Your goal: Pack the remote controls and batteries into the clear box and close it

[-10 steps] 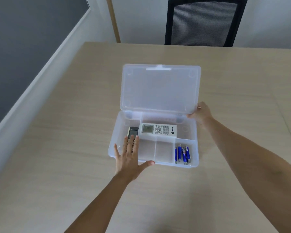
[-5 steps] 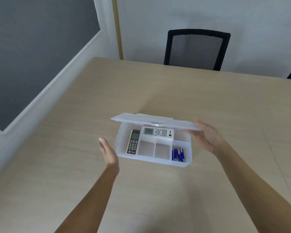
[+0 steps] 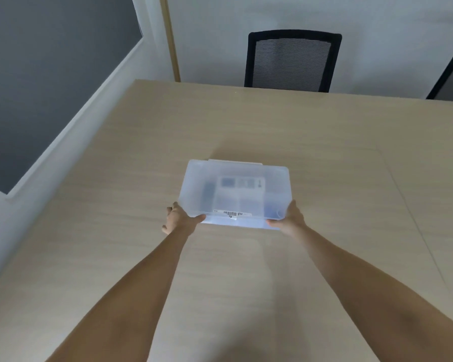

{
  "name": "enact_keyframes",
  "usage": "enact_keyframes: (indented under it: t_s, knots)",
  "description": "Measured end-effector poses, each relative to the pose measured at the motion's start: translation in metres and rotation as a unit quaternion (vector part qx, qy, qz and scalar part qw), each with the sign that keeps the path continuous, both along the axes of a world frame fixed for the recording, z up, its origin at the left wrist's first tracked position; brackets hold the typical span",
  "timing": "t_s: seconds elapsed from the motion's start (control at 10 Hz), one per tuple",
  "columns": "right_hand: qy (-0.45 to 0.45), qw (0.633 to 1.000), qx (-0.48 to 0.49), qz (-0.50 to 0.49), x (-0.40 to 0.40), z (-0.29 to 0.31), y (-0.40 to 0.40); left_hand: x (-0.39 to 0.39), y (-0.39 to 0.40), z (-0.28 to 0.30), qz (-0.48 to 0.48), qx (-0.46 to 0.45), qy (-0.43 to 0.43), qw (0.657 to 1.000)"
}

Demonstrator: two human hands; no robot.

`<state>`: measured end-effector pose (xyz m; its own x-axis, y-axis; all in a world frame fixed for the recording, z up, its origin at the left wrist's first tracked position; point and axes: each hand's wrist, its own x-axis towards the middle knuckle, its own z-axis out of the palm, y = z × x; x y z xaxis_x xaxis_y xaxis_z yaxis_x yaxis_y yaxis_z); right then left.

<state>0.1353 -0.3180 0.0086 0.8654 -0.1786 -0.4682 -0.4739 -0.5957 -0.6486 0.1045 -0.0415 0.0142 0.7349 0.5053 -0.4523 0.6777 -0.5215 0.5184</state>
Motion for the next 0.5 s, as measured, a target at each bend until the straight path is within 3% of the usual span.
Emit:
enact_keyframes:
  t_s: [0.4,0.5]
  knots:
    - [0.021,0.998,-0.04,-0.042,0.002,0.006,0.014,0.005,0.0,-0.007,0.018,0.048,0.026,0.998]
    - [0.016,0.998,-0.052,-0.006,-0.003,0.022,0.015,-0.01,-0.005,-0.01,0.051,0.015,-0.037,0.998]
